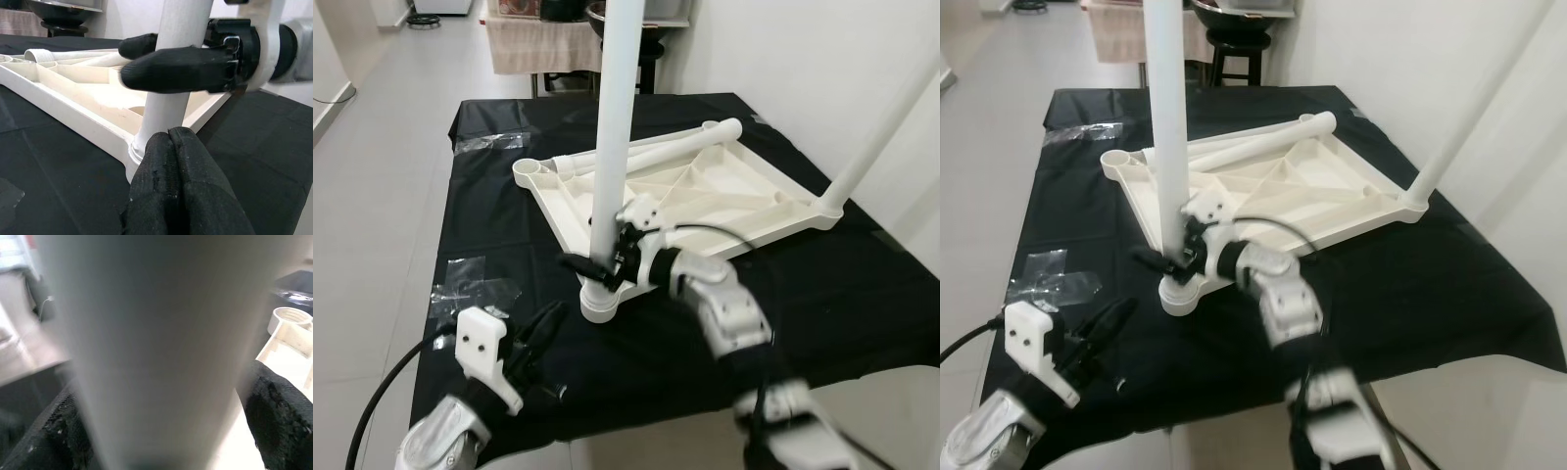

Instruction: Building children table

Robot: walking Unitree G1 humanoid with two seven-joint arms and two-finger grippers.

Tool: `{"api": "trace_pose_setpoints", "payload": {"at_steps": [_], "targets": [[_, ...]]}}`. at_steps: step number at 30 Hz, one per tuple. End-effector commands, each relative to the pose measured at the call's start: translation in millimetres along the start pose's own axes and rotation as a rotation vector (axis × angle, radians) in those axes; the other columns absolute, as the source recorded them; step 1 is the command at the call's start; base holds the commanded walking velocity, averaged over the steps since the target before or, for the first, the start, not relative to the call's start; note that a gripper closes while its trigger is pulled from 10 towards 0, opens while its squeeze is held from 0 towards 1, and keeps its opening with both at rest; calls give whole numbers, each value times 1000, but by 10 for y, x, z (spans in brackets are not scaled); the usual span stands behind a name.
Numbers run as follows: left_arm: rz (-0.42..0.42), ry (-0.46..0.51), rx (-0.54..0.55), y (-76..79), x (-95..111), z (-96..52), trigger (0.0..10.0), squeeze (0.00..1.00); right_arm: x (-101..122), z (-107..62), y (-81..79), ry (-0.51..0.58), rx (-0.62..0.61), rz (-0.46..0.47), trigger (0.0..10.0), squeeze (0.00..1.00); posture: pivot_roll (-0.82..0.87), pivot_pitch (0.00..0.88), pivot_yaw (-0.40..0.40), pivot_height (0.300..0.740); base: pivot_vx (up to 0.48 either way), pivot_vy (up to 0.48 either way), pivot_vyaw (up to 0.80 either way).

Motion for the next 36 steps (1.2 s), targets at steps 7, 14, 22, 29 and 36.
{"api": "trace_pose_setpoints", "payload": {"at_steps": [7,14,22,29,36], "targets": [[-4,-18,-5,20,-41,12,10000,0,20,3,73,-4,181,41,4745,0,129,80,-112,740,0,0,0],[-1,-14,-7,49,-39,28,10000,0,-114,-110,127,-19,194,83,0,0,127,84,-118,740,0,0,0],[-1,-6,-12,87,-11,22,10000,0,-443,-473,76,-75,27,68,0,0,113,107,-126,740,0,0,0],[23,14,-18,94,35,-9,10000,0,-717,-539,-393,-230,-687,142,0,0,95,125,-120,740,0,0,0],[26,21,-15,91,33,13,10000,0,-682,-292,-528,-216,-532,87,0,0,113,108,-131,740,0,0,0]]}}
Point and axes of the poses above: a point about 5 cm out from each wrist's last joint towards the gripper, its own z axis pointing out of the wrist towards the gripper, its own x axis along the axis of the wrist's last joint, y = z × x, the point moved 1 cm from there along z, pointing out of the wrist towards the gripper, and after that the axes turned 5 degrees about -z, right-handed, at the moved point
